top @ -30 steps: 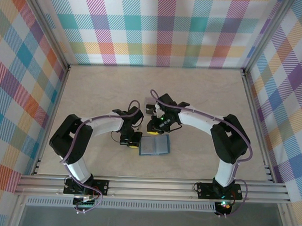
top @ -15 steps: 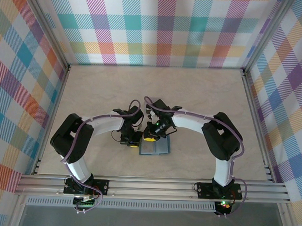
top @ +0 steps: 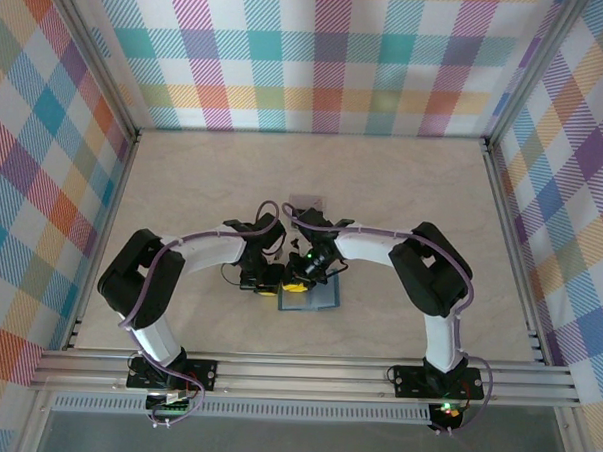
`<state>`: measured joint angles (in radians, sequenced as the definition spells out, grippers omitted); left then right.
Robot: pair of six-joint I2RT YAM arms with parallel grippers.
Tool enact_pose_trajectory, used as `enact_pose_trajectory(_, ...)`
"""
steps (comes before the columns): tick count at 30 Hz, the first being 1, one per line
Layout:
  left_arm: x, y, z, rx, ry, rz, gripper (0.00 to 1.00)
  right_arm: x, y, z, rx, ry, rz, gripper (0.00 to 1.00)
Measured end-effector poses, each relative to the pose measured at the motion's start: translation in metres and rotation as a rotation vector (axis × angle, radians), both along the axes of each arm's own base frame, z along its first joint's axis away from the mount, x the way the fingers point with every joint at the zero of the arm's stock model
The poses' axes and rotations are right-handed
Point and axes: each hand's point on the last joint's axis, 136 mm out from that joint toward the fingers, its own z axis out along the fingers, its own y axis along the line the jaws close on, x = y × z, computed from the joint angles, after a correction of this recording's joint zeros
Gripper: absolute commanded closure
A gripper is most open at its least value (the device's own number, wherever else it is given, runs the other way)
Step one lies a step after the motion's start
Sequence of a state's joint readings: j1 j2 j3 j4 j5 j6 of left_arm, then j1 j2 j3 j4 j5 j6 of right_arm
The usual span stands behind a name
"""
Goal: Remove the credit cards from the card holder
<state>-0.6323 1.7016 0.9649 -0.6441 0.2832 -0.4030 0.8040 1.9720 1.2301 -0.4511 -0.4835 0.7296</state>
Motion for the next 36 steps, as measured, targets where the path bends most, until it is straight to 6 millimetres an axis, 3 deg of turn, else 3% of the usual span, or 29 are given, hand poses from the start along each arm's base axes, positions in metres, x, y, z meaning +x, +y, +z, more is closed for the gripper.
enact_pose_trajectory(9, 0.000, 0.000, 0.000, -0.005, -0.006, 0.000, 0.97, 0.001, -0.016, 0.003, -0.160, -0.076, 0.015, 0.60)
enact_pose_trajectory(19, 0.000, -0.003, 0.000, -0.026, -0.009, 0.003, 0.97, 0.004, -0.047, 0.001, -0.379, -0.162, 0.028, 0.45)
enact_pose_trajectory(36, 0.000, -0.003, 0.000, -0.027, -0.008, 0.010, 0.97, 0.009, -0.086, 0.007, -0.565, -0.232, 0.035, 0.38)
